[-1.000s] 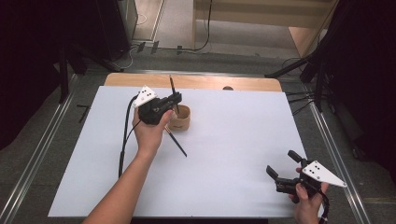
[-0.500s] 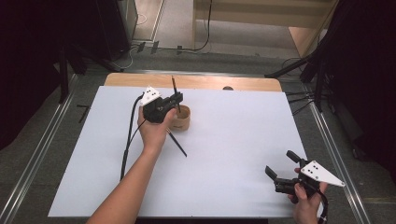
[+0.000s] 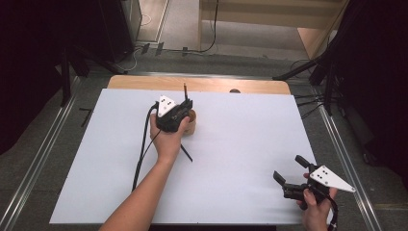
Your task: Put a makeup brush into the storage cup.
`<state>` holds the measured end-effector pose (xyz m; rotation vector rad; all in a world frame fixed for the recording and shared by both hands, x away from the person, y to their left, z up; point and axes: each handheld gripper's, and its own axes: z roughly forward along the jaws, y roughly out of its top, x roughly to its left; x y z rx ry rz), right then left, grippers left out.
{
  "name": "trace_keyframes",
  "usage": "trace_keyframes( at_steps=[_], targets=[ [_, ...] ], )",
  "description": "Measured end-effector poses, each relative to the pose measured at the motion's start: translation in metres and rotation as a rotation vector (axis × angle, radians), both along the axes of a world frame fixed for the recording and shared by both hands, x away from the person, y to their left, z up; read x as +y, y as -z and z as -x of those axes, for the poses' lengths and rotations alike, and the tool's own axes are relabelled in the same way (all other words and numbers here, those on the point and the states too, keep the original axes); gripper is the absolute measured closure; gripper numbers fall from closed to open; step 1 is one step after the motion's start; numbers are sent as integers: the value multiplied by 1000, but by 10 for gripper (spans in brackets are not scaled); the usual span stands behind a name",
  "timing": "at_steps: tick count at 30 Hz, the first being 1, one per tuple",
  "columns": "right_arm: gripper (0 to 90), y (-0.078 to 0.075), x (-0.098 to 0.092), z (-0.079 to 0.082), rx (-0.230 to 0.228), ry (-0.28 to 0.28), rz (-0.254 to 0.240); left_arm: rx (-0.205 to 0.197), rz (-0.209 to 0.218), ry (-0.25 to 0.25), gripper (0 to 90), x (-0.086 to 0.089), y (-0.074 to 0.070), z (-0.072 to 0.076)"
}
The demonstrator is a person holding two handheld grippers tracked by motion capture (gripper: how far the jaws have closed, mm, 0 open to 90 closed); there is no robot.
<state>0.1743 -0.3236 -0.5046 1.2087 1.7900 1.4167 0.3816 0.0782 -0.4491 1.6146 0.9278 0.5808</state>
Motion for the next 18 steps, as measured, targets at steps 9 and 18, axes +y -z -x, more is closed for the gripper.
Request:
trace_keyframes(
  at_steps=[9, 18],
  targets=[
    [0, 0, -1, 1, -1, 2, 0, -16, -22, -137, 844, -18, 7, 10],
    [0, 1, -2, 0, 1, 4, 0, -17, -75, -177, 844, -30, 19, 15]
  ],
)
